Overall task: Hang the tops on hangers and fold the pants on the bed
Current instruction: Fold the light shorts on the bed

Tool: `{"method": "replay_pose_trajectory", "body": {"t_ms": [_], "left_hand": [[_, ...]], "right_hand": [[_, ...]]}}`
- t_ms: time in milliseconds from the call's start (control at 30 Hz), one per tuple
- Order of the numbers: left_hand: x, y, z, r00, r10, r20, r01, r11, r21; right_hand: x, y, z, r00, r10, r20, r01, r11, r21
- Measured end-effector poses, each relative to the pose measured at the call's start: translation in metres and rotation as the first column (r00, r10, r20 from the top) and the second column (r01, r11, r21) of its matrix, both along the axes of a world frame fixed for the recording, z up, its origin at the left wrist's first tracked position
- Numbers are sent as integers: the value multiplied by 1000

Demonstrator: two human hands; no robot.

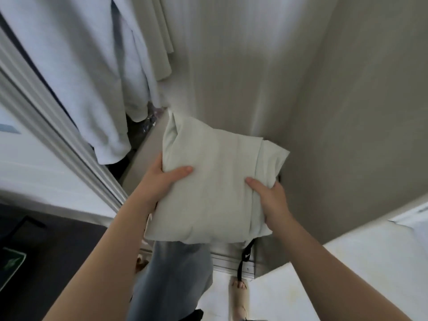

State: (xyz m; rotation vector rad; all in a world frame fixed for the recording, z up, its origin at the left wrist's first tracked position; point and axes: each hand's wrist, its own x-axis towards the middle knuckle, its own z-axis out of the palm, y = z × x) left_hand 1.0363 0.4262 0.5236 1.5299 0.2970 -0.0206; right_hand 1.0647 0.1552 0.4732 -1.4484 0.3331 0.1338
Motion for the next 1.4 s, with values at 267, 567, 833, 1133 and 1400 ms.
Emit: {"method": "replay_pose_trajectory", "body": {"t_ms": [267,567,833,1133,1400], "left_hand": [[83,33,-31,994,69,-81,-67,998,20],[221,4,-116,974,-174,-144,139,965,-224],[353,-79,-176,909,-345,-234,225,878,-422],[416,-97,-283,924,-57,-377,162,954,252],[363,-121,-312,952,-306,-2,165,508,845]], "right_hand": [[104,49,-42,988,31,-152,-24,998,50],[193,16,-76,961,-228,-156,210,970,-125],[259,-52,-76,900,-433,55,418,817,-397],[334,-72,-157,924,-288,-253,129,855,-502],[297,-39,-224,981,59,-185,-194,265,-944]]}}
